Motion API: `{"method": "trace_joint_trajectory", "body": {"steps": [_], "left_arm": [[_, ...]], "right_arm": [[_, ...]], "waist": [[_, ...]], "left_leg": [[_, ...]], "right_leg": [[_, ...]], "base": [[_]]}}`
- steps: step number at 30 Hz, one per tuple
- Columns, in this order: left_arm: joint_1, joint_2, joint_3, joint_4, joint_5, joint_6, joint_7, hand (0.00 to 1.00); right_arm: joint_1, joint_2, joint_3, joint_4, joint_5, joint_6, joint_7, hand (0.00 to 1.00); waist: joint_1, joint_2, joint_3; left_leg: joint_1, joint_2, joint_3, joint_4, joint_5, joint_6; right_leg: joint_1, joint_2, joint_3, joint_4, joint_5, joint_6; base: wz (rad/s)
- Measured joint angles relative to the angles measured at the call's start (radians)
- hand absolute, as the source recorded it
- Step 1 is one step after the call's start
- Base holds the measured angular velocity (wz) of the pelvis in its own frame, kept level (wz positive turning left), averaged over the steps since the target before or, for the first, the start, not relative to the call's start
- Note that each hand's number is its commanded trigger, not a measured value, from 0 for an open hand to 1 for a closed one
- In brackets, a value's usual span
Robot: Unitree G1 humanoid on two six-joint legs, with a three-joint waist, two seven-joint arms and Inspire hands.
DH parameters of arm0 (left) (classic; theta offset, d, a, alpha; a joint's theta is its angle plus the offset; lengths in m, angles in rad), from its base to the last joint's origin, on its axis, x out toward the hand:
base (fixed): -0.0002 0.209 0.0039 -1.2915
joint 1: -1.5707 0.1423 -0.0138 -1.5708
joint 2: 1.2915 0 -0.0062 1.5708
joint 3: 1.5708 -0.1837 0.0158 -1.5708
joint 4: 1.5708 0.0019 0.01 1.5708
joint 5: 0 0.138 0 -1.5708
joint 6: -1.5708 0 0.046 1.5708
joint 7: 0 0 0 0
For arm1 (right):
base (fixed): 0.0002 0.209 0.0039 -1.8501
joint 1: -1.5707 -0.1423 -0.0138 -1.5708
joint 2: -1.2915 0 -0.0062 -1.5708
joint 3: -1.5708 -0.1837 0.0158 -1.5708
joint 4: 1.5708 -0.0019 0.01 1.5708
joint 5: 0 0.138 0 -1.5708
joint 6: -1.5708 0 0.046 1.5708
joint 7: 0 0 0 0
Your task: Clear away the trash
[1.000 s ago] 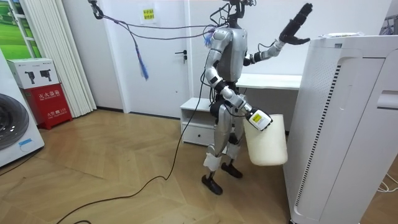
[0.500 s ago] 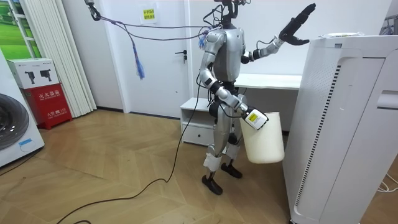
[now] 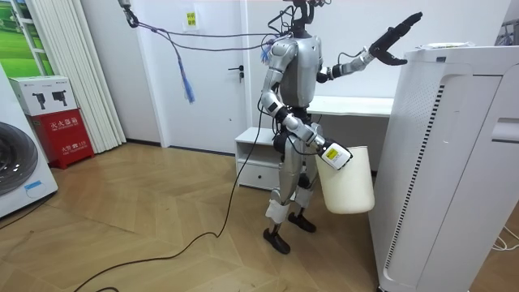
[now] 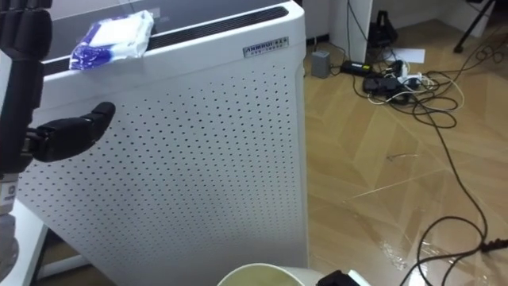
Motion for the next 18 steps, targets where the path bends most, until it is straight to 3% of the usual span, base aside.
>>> {"method": "trace_joint_trajectory", "body": {"steps": [10, 13, 18], "left_arm": [[0.0, 0.019, 0.0, 0.003, -0.002, 0.004, -0.038, 0.0], [0.0, 0.043, 0.0, 0.029, -0.002, 0.006, -0.05, 0.0], [-0.002, 0.052, 0.0, 0.072, -0.002, 0.047, -0.081, 0.0]], "right_arm": [[0.0, 0.001, 0.008, -0.004, 0.0, 0.0, 0.011, 1.0], [0.0, 0.004, 0.008, -0.004, 0.0, 0.0, 0.009, 1.0], [0.0, 0.014, 0.008, 0.0, -0.001, 0.012, 0.005, 1.0]], "waist": [[-0.02, 0.002, -0.002], [-0.024, 0.002, -0.0017], [-0.031, 0.002, -0.0016]], "left_leg": [[0.003, -0.001, 0.001, 0.0, 0.0, 0.0], [0.006, 0.0, 0.001, -0.001, 0.0, 0.0], [0.003, -0.001, 0.001, 0.0, 0.0, 0.0]], "right_leg": [[0.002, 0.0, 0.0, 0.001, -0.001, 0.001], [0.006, 0.0, -0.001, 0.001, -0.002, 0.0], [0.004, -0.001, 0.0, 0.0, -0.002, 0.001]], "base": [[0.0], [0.0], [0.0]]}}
